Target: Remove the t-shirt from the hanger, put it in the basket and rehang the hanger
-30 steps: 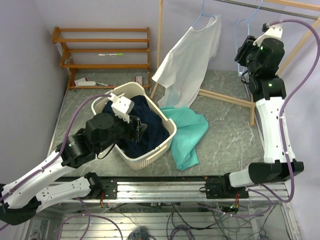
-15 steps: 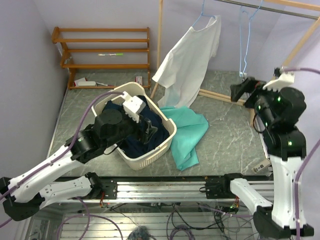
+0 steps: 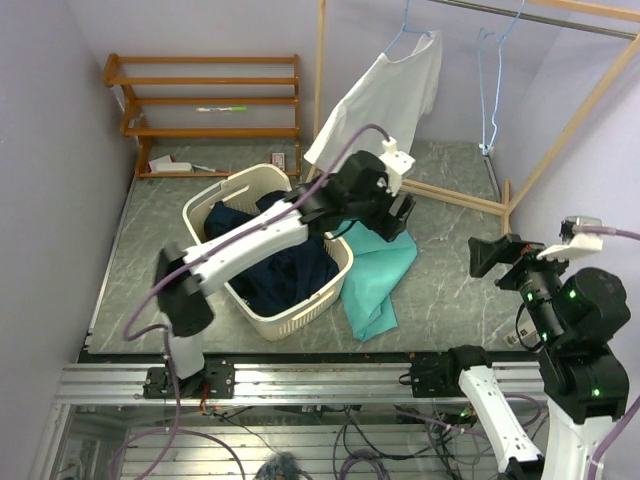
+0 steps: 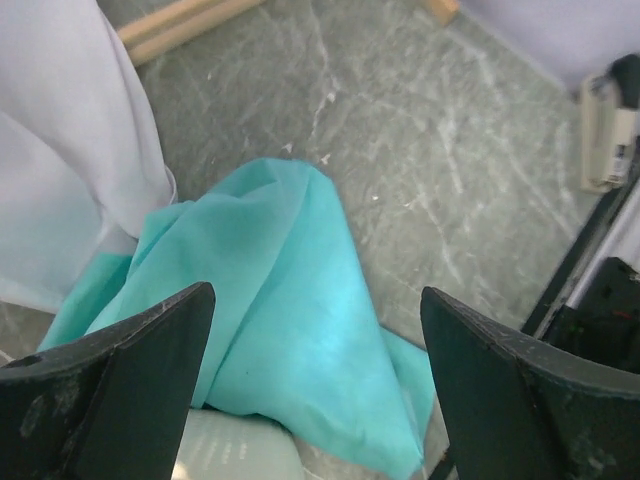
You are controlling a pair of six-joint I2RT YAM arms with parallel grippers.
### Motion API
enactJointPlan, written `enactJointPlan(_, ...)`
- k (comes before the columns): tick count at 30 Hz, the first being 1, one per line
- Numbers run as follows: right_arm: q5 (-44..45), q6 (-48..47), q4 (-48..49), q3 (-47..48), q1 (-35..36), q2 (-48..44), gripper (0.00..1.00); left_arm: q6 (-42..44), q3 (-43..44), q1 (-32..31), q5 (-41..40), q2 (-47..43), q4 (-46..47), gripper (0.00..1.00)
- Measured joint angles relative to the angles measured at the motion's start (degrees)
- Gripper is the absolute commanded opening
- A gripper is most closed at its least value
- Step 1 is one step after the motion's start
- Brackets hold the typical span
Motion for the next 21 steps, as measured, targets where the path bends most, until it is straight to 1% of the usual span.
enactJointPlan(4,1.4,0.2,-0.9,-1.4,0.0,-3.5,1.00,0.0,12.1,-0.1,-1.1,13.9,-5.8,0.96)
enactJointPlan(10,1.9,0.4,-0.9,-2.6,0.0,-6.0,1.00,0.0,25.3,-0.7,-4.4,28.0,-12.7,0.98)
enactJointPlan(14,1.7,0.4,-0.8,-3.0,0.0,-6.7,1.00,-0.1,28.7,-1.0,-7.4,32.2,-15.1,0.99)
enactJointPlan(21,0.9,0.4,-0.4,-4.2,0.2,-7.1,1.00,-0.5,29.7,-1.1,-13.2,34.3,-15.7,0.99)
